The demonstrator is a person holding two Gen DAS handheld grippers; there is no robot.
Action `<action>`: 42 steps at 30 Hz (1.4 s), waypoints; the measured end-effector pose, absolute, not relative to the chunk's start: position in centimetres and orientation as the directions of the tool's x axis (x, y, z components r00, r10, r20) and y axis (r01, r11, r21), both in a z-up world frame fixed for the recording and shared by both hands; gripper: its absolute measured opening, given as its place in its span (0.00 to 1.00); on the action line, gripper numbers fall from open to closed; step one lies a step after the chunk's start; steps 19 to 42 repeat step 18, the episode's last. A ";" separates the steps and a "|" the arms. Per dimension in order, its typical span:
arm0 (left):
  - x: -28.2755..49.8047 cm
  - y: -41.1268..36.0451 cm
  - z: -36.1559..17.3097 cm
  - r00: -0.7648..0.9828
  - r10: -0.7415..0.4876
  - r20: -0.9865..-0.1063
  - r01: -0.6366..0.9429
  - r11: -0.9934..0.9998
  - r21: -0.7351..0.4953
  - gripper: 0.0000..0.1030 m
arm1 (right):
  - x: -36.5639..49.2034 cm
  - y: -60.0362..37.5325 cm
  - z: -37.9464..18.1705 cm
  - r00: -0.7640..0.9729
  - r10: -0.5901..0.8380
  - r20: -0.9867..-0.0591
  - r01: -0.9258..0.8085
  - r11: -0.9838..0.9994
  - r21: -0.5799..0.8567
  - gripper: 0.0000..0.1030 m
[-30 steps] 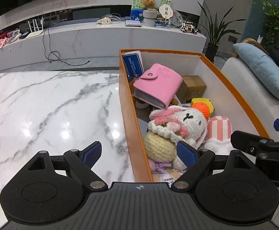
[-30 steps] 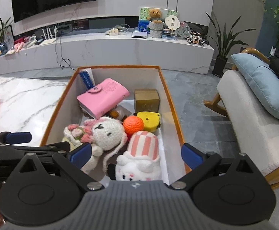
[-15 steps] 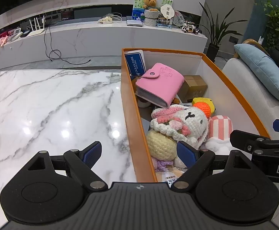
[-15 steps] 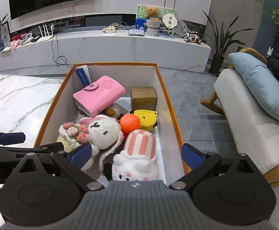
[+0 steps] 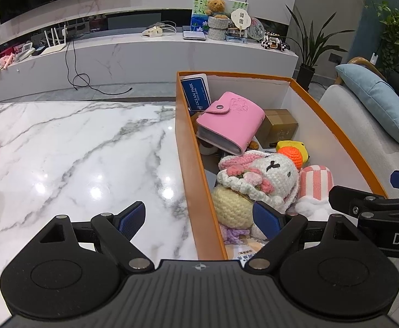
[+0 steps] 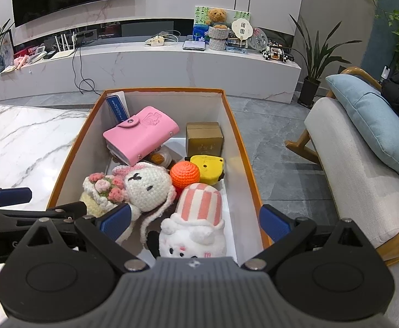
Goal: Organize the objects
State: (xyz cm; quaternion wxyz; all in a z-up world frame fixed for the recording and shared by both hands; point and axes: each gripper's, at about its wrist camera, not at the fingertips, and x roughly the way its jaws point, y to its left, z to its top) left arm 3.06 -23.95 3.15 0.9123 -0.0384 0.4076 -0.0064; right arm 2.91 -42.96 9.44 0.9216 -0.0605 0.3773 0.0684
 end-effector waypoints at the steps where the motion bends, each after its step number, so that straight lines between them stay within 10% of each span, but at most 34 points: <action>1: 3.0 -24.0 3.2 0.668 -0.042 -0.743 -0.020 0.997 -0.075 0.98 | 2.9 -43.0 9.4 0.706 0.080 -0.703 -0.171 0.983 -0.060 0.97; 42: 2.9 -24.0 3.4 0.678 -0.028 -0.734 -0.023 0.998 -0.059 0.98 | 2.9 -43.0 9.5 0.706 0.082 -0.703 -0.171 0.984 -0.057 0.97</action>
